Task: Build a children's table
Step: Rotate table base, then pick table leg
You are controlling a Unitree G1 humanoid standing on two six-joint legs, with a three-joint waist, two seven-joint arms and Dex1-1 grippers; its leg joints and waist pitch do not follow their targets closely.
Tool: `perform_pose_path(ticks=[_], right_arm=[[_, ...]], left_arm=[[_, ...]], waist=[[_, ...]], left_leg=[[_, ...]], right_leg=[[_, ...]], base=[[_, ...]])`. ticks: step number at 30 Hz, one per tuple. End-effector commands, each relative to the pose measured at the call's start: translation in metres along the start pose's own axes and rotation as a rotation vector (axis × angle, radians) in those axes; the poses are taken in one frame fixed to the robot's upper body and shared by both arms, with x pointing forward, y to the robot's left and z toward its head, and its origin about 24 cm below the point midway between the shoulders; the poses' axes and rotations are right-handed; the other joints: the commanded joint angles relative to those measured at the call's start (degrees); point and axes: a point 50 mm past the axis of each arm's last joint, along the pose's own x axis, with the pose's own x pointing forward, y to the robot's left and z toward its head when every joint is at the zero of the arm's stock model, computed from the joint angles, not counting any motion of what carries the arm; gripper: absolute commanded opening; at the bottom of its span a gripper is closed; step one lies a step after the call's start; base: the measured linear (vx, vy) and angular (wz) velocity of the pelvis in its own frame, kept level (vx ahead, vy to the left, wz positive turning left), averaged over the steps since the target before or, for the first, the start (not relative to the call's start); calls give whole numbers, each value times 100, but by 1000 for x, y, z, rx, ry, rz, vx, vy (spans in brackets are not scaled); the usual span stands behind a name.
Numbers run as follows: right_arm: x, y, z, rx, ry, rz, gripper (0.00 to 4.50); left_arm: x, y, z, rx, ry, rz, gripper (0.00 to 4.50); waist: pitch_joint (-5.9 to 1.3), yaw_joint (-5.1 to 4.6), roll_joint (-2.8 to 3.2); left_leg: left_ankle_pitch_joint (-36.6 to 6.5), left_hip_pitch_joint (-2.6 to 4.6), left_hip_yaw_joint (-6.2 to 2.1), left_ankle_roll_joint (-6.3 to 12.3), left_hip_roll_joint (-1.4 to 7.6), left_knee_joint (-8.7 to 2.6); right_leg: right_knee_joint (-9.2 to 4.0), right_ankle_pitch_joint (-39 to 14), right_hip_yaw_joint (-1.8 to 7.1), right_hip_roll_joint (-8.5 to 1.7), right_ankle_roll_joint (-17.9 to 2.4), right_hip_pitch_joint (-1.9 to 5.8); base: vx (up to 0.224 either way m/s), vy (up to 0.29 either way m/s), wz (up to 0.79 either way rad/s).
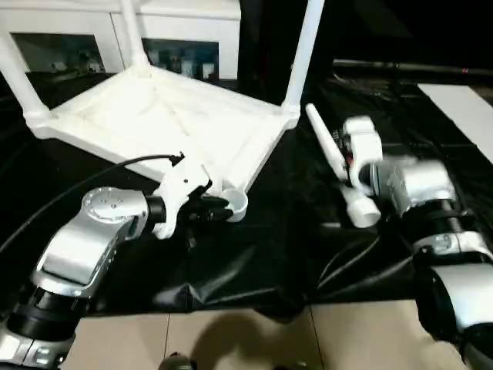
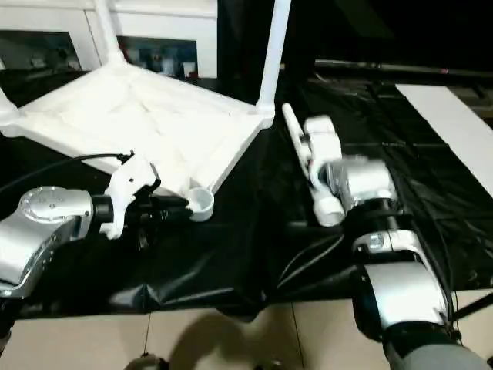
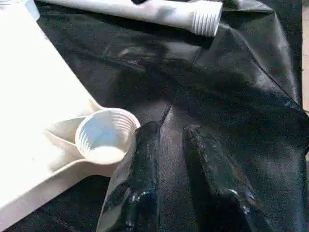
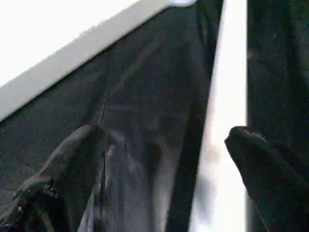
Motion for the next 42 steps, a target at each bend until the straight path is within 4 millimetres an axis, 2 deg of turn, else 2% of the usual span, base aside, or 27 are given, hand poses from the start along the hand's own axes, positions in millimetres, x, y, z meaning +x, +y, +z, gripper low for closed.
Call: perform_pose_path(ticks=[1,6,7,8,12,13,17,18,22,25,27,28,29,33,35,38,41,42], right_arm=[[-7,-13,7,33,-25,-58,438],[-3,-29,-17,56,69,-135,438],[-2,-29,-20,67,80,-127,438],[0,-28,-28,88,106,-109,438],[6,-23,-46,147,146,-33,438],[8,-19,-49,184,148,11,438],[10,-19,-56,211,162,18,438],[11,-20,-59,226,174,16,411],[12,-21,-63,260,193,4,400],[12,-22,-67,260,220,-9,360],[12,-24,-74,251,246,-16,360],[12,-25,-76,253,251,-18,350],[12,-25,-78,254,255,-20,319],[12,-26,-80,253,260,-24,312],[12,-26,-80,256,258,-27,278],[13,-27,-79,271,244,-37,274],[13,-27,-78,283,227,-45,269],[14,-27,-77,309,196,-68,269]], left_arm=[[-1,1,3,20,3,3,102],[0,0,4,17,2,-3,102],[0,-1,4,16,2,-4,102],[0,-1,4,13,2,-7,102],[-1,-4,4,2,1,-16,102],[-1,-4,4,-7,-1,-20,102],[-3,-6,4,-28,0,-36,102],[-4,-6,5,-39,-5,-37,129],[-5,-8,5,-57,-17,-59,145],[-5,-8,7,-57,-18,-63,182],[-4,-7,6,-53,-15,-55,183],[-3,-7,5,-50,-11,-44,191],[-3,-6,5,-47,-10,-29,220],[-3,-1,7,-39,-24,34,226],[-2,2,7,-34,-25,67,264],[0,9,9,-16,-58,153,262],[1,12,15,-59,-127,185,307],[2,18,17,-57,-130,251,303]], waist=[[-476,-16,100],[-472,-18,87],[-477,-25,78],[-477,-18,36],[-489,-15,34],[-491,-16,-5],[-473,4,11],[-475,3,7],[-462,-3,16],[-468,-1,10],[-474,-5,-6],[-473,-5,-22],[-475,-3,-15],[-474,-4,-11],[-478,-1,-10],[-474,-5,-10],[-486,5,1],[-488,9,-2]], left_leg=[[-1518,129,83,-362,-88,-321],[-1602,127,86,-391,-98,-311],[-1592,111,83,-382,-102,-308],[-1573,110,87,-349,-99,-309],[-1398,93,87,-281,-91,-301],[-1371,87,96,-256,-92,-300],[-1389,100,95,-242,-80,-304],[-1414,103,98,-254,-80,-303],[-1543,109,93,-289,-83,-306],[-1516,102,90,-302,-87,-305],[-1484,90,90,-299,-87,-301],[-1465,87,96,-289,-88,-299],[-1459,90,94,-287,-87,-296],[-1483,93,96,-283,-85,-294],[-1494,92,93,-285,-85,-294],[-1595,95,92,-287,-91,-292],[-1537,94,82,-300,-82,-291],[-1549,94,87,-285,-90,-285]], right_leg=[[-399,-1088,186,-165,-1016,290],[-410,-1179,181,-163,-1012,290],[-407,-1185,179,-166,-999,305],[-415,-1218,176,-171,-978,305],[-387,-1044,178,-182,-1046,318],[-389,-1007,180,-182,-1054,325],[-388,-1142,174,-195,-1102,303],[-394,-1190,175,-195,-1098,301],[-410,-1393,169,-190,-1037,289],[-411,-1435,168,-194,-998,295],[-408,-1416,166,-193,-975,302],[-413,-1428,167,-194,-955,302],[-408,-1429,168,-195,-952,300],[-417,-1427,165,-191,-938,293],[-415,-1458,164,-193,-933,295],[-440,-1564,160,-189,-895,289],[-416,-1461,156,-193,-930,294],[-420,-1450,154,-188,-938,290]], base=[[0,0,0],[0,0,0],[0,0,0],[0,0,0],[0,0,0],[0,0,0],[0,0,0],[0,0,0],[0,0,0],[0,0,0],[0,0,0],[0,0,0],[0,0,0],[0,0,0],[0,0,0],[0,0,0],[0,0,0],[0,0,0]])
